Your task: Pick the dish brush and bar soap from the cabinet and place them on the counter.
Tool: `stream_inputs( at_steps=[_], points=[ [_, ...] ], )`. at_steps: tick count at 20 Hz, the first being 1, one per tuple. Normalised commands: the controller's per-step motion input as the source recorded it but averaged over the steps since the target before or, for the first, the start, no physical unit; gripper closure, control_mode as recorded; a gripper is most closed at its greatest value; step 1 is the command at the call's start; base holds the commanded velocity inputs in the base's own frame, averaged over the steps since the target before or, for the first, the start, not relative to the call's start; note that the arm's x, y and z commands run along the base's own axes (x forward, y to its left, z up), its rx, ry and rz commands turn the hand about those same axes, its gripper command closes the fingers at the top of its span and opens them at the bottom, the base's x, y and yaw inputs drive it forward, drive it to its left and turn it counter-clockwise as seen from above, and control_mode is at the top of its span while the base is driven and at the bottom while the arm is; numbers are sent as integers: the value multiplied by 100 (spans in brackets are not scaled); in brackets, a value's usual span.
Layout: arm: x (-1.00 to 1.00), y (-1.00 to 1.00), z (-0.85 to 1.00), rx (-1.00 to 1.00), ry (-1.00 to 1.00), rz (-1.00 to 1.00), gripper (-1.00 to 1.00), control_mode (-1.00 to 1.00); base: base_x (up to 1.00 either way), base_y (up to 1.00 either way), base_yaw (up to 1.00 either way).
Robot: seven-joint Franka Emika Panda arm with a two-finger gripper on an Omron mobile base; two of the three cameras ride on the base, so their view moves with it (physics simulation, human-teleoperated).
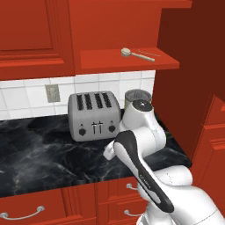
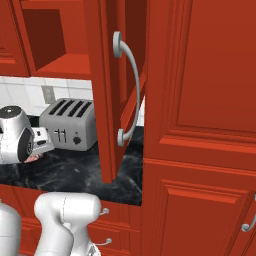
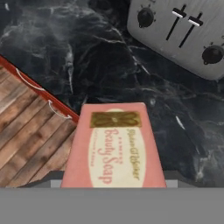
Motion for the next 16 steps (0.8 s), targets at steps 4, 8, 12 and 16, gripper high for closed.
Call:
stream_inputs(
  at_steps=[4,8,12,16],
  points=[
    [32,0,-20,0,-8,0,100,-100,0,0,0],
    [32,0,-24,0,-7,0,100,-100,0,0,0],
    [28,0,-22,0,-6,0,100,-100,0,0,0],
    [17,0,-26,0,-3,0,100,-100,0,0,0]
  ],
)
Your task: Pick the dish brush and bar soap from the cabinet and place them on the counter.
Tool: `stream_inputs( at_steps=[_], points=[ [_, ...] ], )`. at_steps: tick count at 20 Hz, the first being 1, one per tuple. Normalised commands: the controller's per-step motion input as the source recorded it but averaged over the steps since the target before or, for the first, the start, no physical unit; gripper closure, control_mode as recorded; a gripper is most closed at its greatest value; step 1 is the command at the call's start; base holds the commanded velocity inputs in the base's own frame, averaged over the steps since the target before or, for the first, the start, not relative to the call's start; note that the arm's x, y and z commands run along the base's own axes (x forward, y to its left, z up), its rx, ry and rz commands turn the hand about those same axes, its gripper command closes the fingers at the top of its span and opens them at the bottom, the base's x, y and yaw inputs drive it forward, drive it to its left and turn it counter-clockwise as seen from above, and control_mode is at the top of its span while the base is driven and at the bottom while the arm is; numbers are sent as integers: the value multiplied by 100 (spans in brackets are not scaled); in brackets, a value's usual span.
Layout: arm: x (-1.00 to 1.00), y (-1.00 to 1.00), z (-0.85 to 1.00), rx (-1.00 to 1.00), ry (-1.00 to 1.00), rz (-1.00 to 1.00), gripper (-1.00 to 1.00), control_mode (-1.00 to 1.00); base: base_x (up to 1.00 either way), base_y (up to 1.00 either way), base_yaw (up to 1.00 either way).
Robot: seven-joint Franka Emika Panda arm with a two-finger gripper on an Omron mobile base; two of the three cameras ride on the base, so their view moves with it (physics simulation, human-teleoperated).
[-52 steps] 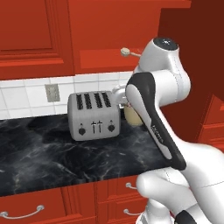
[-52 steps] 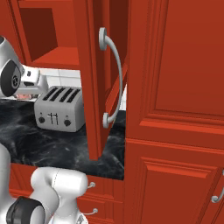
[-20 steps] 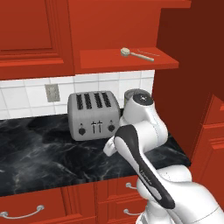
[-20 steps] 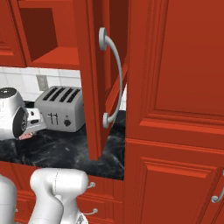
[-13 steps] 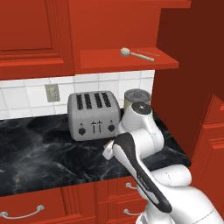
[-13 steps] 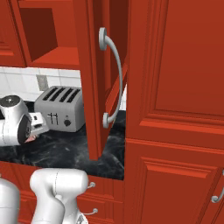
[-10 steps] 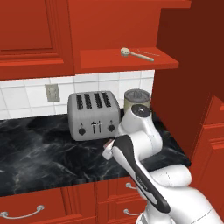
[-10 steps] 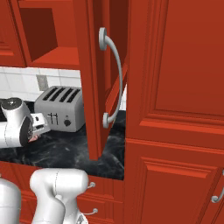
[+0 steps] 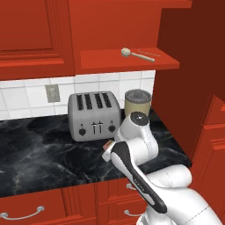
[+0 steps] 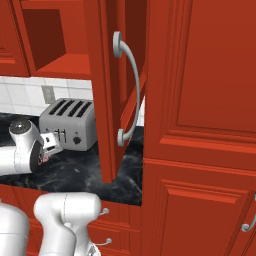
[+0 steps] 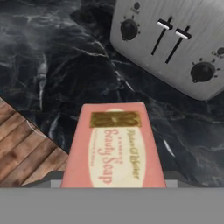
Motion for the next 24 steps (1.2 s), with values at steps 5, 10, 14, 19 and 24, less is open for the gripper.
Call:
stream_inputs(
  at_steps=[5,10,14,19,24],
  points=[
    [14,2,-31,0,0,0,100,-100,0,0,0],
    [17,5,-26,0,0,0,100,-100,0,0,0],
    [20,3,-20,0,0,0,100,-100,0,0,0],
    [18,1,-22,-1,-1,0,100,-100,0,0,0],
    [23,7,-34,-2,0,0,100,-100,0,0,0]
  ],
)
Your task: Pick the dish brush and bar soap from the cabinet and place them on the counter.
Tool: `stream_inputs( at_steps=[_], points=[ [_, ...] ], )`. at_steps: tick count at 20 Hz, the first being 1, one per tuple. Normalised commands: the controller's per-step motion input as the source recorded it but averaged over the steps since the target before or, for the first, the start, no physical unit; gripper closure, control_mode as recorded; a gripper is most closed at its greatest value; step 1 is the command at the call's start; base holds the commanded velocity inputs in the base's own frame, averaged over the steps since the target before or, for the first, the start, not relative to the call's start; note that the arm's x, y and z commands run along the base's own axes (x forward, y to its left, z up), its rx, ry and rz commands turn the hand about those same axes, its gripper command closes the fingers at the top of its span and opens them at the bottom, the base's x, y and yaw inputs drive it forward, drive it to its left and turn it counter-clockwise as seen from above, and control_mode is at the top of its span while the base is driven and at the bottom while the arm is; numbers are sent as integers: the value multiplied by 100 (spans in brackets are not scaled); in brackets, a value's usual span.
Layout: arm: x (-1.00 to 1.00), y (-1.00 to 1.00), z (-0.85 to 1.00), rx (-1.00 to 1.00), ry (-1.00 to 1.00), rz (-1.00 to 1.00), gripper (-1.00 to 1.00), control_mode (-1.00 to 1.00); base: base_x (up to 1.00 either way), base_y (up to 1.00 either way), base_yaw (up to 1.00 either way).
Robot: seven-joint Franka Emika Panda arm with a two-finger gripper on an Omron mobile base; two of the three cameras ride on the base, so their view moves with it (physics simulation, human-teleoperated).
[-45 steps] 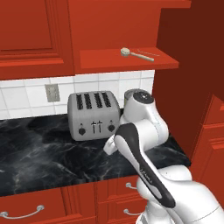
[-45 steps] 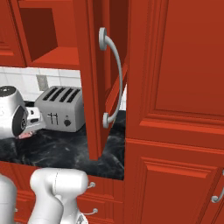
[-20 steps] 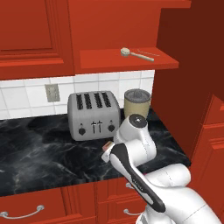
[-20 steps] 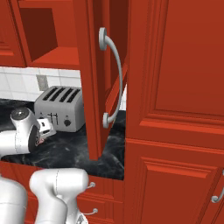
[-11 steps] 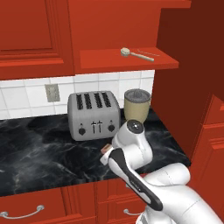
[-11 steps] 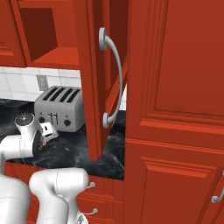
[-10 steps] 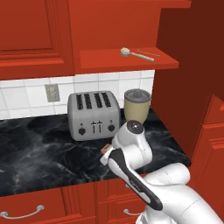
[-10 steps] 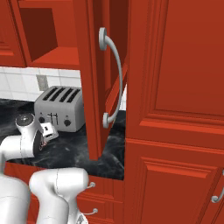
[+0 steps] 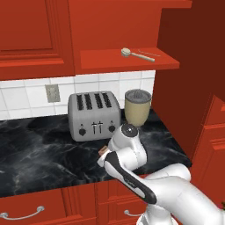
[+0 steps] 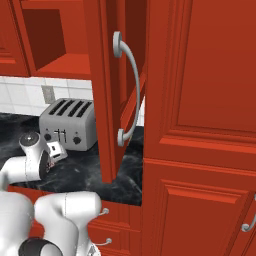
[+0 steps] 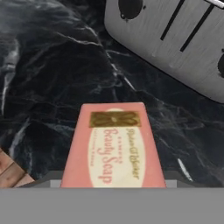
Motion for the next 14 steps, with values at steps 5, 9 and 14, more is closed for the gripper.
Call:
stream_inputs(
  at_steps=[5,9,14],
  points=[
    [20,7,-35,-3,0,0,100,-100,0,0,0],
    [18,5,-36,-3,0,0,100,-100,0,0,0],
    [18,2,-37,-3,0,0,100,-100,0,0,0]
  ],
)
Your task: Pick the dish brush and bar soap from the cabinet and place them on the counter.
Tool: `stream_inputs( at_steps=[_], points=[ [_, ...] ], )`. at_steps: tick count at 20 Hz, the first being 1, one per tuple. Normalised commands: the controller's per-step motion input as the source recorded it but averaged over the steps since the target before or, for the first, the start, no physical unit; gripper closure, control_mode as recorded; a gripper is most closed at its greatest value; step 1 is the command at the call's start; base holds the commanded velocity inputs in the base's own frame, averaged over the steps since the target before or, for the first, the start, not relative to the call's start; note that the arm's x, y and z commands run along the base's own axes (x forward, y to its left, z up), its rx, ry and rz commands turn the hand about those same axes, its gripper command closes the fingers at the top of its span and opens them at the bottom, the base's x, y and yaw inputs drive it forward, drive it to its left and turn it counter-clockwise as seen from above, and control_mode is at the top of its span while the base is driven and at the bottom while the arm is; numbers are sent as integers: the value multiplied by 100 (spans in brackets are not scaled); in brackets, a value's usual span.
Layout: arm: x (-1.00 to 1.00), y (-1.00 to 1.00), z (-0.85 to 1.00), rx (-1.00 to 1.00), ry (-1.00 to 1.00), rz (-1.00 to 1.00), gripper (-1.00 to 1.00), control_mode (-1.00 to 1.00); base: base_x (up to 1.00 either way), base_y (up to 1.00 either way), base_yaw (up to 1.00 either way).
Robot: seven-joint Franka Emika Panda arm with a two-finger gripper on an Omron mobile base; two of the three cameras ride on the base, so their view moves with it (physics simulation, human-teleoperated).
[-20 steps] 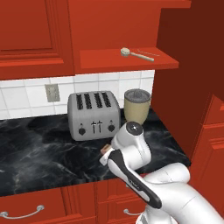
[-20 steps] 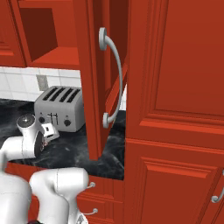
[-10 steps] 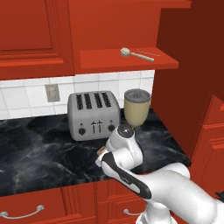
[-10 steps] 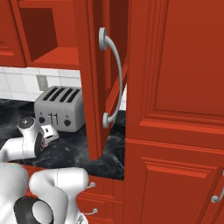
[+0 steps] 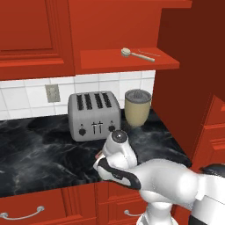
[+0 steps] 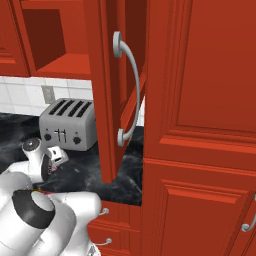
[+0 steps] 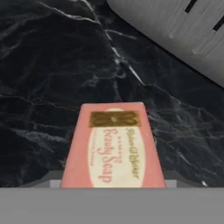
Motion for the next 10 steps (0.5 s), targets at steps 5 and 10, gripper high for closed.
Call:
stream_inputs(
  at_steps=[5,10],
  points=[
    [25,0,-38,-2,0,0,100,-100,0,0,0],
    [31,0,-36,0,3,0,100,-100,0,0,0]
  ],
)
